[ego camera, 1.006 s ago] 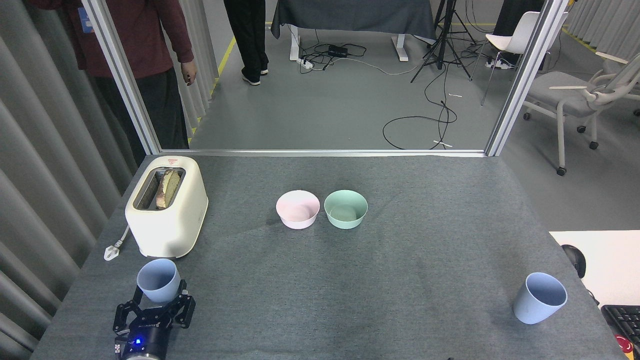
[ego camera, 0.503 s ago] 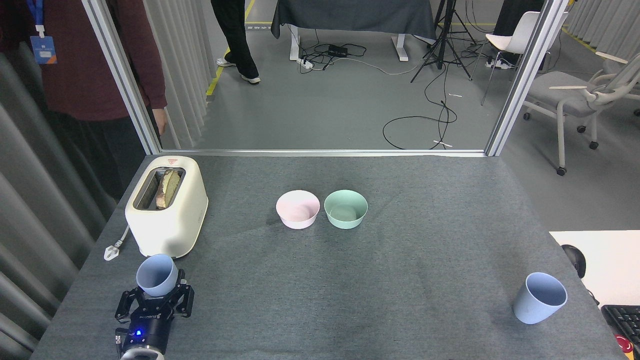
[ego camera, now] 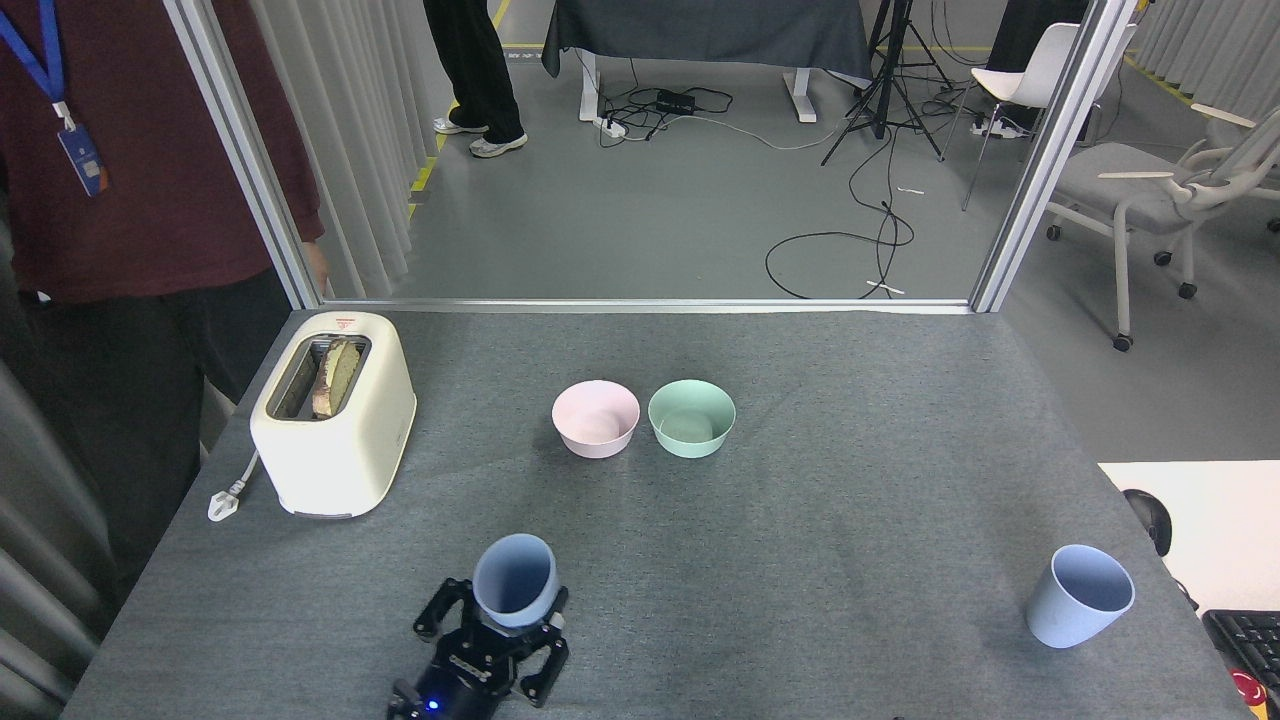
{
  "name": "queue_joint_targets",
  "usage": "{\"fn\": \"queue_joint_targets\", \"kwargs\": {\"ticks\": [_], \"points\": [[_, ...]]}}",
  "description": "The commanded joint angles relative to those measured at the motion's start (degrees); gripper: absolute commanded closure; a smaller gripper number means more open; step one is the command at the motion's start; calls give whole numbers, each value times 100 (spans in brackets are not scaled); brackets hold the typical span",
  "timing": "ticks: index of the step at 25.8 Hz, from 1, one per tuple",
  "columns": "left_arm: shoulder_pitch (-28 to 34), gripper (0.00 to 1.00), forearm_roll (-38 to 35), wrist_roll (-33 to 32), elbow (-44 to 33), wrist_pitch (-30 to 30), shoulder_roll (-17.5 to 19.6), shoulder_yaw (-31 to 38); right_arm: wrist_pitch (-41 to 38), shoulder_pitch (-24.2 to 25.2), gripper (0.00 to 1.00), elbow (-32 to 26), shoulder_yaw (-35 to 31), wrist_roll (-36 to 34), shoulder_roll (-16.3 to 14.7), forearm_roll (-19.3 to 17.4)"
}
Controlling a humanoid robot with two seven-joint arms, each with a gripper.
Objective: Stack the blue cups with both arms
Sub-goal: 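Carry the blue cup with the left gripper toward the table centre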
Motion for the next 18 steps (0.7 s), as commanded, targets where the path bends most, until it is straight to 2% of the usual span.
{"fn": "queue_joint_targets", "kwargs": {"ticks": [1,5,8,9,10,11,14,18], "points": [[12,84,-725,1,-52,-41,-451,-617,-10,-4,0,7,-42,33,-4,-8],[20,82,-1015,10,36,-111,-776,-1066,-10,-4,0,69,-51,24,5,-17],[20,72,-1120,10,221,-129,-952,-1127,-10,-4,0,77,-42,33,5,-17],[20,58,-1120,10,265,-129,-961,-1127,-10,-4,0,77,-42,33,5,-17],[20,23,-1120,10,317,-155,-961,-1127,-1,-4,0,77,-34,33,5,-17],[20,0,-1112,1,361,-225,-952,-1118,-10,-12,0,77,-34,33,13,-17],[64,0,-1085,10,361,-533,-899,-1083,-1,-12,0,77,-34,33,13,-17],[170,0,-1059,45,265,-577,-890,-1066,-10,-65,0,77,-25,33,5,-17]]}}
